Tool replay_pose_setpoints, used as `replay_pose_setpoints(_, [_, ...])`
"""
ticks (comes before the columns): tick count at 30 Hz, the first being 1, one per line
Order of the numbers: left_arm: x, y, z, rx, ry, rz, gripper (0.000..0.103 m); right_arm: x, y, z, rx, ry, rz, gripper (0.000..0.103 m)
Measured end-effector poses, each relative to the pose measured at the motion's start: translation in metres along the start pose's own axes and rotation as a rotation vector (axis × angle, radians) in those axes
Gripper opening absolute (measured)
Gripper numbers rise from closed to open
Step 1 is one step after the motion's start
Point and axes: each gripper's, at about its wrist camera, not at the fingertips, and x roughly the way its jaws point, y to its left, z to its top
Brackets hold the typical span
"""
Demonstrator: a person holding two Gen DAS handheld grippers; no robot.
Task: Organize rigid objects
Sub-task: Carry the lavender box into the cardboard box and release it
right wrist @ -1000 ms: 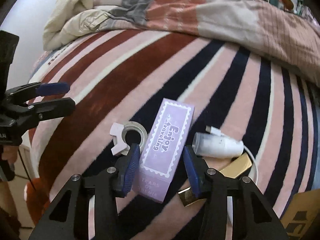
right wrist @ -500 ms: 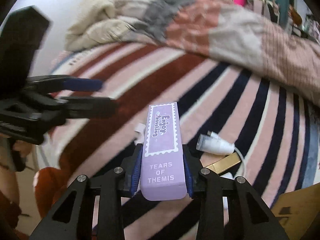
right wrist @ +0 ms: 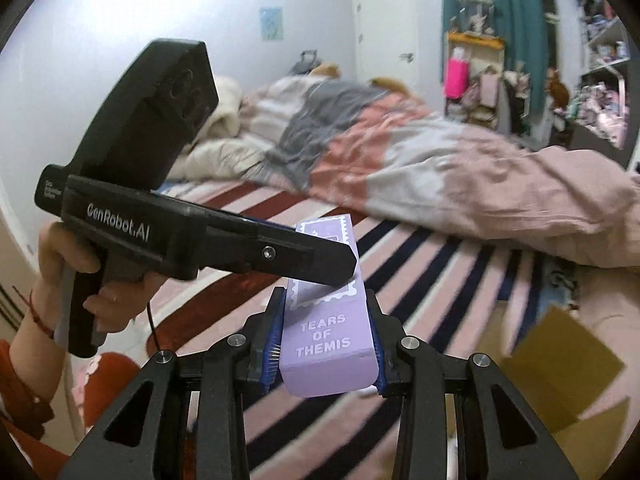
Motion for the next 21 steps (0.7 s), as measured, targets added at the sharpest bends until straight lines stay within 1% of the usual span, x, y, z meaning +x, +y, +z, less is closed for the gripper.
replay_pose_setpoints(3, [0.029,-0.021,0.008,-0.013,0.048,-0.065,0.079,-0.024,-0.025,-0.010,0.033,-0.060,-0.040,0.031])
replay_pose_setpoints(4, [0.038,-0.028,0.010,-0.011,0.061,-0.070,0.079,-0.030,-0.031,-0.014,0.041,-0.074,-0.055,0.031])
replay_pose_setpoints(6, [0.058,-0.045,0.012,0.017,0.076,-0.052,0.077,-0.039,-0.043,-0.021,0.056,-0.091,-0.077,0.031])
replay_pose_setpoints(7, [0.068,-0.051,0.012,0.028,0.088,-0.049,0.070,-0.043,-0.054,-0.026,0.077,-0.088,-0.077,0.031])
replay_pose_setpoints(9, [0.090,-0.062,0.014,0.040,0.130,-0.053,0.061,-0.046,-0.067,-0.032,0.108,-0.079,-0.089,0.031])
replay_pose_setpoints(11, [0.105,-0.069,0.013,0.056,0.157,-0.046,0.059,-0.050,-0.083,-0.041,0.147,-0.049,-0.116,0.031])
replay_pose_setpoints(15, [0.127,-0.083,0.011,0.078,0.198,-0.038,0.058,-0.056,-0.115,-0.053,0.240,0.009,-0.092,0.031])
replay_pose_setpoints(19, [0.142,-0.090,0.009,0.100,0.238,-0.018,0.058,-0.059,-0.131,-0.058,0.292,0.084,-0.080,0.032])
replay_pose_setpoints(21, [0.145,-0.091,0.008,0.117,0.256,0.014,0.059,-0.059,-0.134,-0.061,0.303,0.121,-0.086,0.033])
